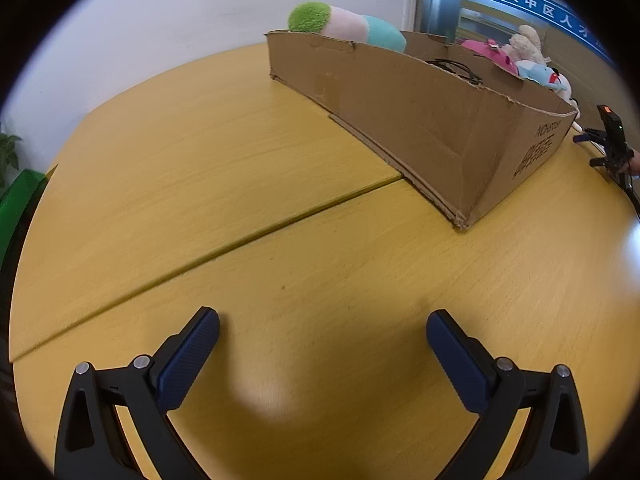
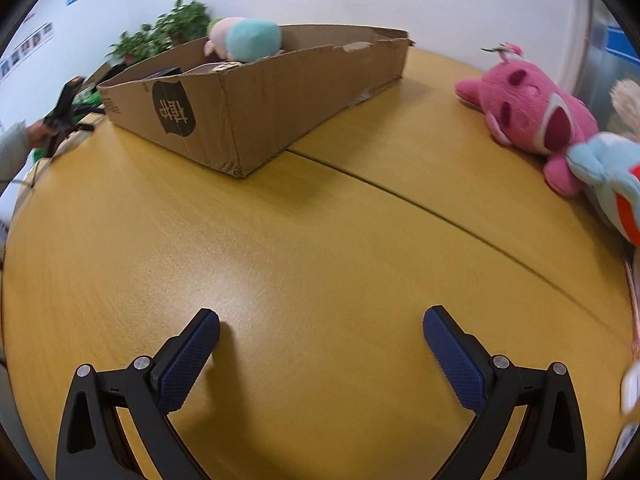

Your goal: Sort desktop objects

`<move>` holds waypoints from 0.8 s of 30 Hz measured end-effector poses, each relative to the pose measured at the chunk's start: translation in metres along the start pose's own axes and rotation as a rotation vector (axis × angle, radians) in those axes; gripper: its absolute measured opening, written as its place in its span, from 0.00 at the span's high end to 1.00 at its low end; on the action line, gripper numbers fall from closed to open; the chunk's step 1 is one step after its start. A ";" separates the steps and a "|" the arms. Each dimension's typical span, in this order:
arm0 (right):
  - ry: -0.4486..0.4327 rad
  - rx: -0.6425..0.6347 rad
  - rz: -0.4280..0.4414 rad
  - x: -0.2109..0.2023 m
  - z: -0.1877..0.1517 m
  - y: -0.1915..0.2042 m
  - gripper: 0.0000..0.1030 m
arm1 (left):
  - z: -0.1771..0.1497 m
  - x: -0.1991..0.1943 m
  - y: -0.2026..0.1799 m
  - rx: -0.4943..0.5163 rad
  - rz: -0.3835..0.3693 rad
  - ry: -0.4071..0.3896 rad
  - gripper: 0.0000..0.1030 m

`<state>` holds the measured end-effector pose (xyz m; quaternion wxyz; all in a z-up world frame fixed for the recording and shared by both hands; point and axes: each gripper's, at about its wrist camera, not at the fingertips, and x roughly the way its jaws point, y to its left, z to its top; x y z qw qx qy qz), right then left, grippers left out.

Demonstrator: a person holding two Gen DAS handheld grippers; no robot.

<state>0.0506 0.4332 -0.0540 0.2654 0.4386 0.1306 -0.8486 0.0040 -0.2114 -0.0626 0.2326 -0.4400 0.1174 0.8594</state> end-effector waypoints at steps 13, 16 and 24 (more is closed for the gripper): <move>0.000 -0.056 0.041 0.005 0.004 -0.010 0.00 | 0.002 0.000 0.000 0.020 -0.015 0.002 0.00; 0.000 -0.057 0.041 0.005 0.004 -0.010 0.00 | 0.002 0.000 0.000 0.021 -0.015 0.002 0.00; 0.000 -0.057 0.042 0.005 0.004 -0.010 0.00 | 0.003 0.001 0.000 0.022 -0.014 0.002 0.00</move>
